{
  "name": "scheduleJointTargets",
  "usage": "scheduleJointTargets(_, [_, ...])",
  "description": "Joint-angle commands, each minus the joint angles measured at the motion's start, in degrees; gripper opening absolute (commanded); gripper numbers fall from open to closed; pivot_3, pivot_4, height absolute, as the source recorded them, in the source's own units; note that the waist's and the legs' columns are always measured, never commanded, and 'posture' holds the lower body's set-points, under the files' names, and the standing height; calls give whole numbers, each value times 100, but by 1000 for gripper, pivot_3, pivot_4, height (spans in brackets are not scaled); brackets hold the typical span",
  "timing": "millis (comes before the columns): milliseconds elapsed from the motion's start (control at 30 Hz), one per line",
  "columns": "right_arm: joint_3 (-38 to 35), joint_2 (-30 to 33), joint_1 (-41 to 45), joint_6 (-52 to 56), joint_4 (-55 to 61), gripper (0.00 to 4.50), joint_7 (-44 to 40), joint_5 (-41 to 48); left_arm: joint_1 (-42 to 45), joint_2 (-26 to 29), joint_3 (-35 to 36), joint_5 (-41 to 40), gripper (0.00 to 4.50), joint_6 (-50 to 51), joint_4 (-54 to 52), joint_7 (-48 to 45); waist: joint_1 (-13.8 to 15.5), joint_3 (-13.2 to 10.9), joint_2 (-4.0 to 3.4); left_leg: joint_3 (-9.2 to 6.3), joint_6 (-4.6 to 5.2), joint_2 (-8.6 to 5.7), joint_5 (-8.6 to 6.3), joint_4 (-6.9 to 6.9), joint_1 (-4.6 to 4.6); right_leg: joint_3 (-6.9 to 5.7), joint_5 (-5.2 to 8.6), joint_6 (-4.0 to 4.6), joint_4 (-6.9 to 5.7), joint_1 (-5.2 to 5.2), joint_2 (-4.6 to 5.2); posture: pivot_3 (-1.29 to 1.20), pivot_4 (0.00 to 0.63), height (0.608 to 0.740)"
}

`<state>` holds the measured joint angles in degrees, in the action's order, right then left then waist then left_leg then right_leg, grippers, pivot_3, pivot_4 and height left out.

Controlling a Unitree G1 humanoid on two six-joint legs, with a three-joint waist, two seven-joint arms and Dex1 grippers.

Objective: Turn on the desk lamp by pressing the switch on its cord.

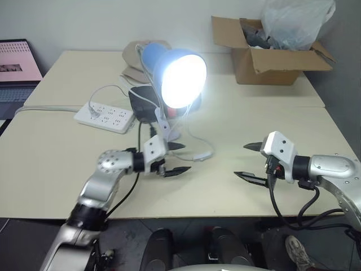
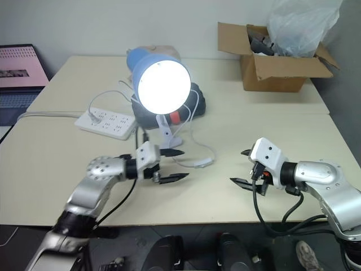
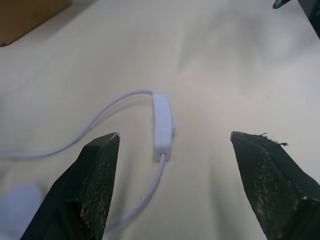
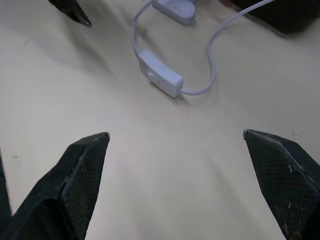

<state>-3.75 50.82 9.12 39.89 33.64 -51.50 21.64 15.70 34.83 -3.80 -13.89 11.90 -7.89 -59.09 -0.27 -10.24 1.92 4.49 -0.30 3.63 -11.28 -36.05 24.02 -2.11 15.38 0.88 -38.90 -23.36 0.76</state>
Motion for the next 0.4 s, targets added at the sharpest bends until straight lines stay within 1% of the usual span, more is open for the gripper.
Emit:
scheduleJointTargets(33, [-639,133,-276,-714,-42,4500,-483,242,-448,314,613,-431,3689,678,-880,290,10,0,0,0,0,-1,0,0,-3,0,0,0,1,3,1,0,150,740])
scheduleJointTargets(67, [-796,250,-383,-754,-92,4500,-730,372,-614,375,779,-678,3689,973,-1079,315,14,0,0,0,0,-1,0,0,-5,0,0,0,2,6,2,0,150,740])
scheduleJointTargets(133, [-1008,394,-492,-895,-193,4500,-1024,506,-867,522,922,-865,3689,1229,-1349,286,19,0,0,1,0,-4,0,0,-6,0,0,0,4,8,7,0,150,740])
scheduleJointTargets(233, [-1123,447,-385,-966,-365,4500,-1115,664,-1070,620,966,-967,3689,1350,-1554,306,21,0,0,2,0,-4,0,-1,-7,-1,0,0,6,9,10,0,150,740])
scheduleJointTargets(300, [-1076,458,-171,-1058,-518,4500,-1150,691,-1237,678,1061,-1083,3689,1379,-1665,271,20,-1,0,0,-1,-4,-1,-1,-11,-2,1,2,5,10,10,0,150,740])
scheduleJointTargets(400, [-925,434,1,-1079,-586,4500,-1143,716,-1316,686,1138,-1151,3689,1201,-1689,239,15,-1,-1,1,-1,-3,-1,0,-14,-1,17,31,3,10,10,0,150,740])
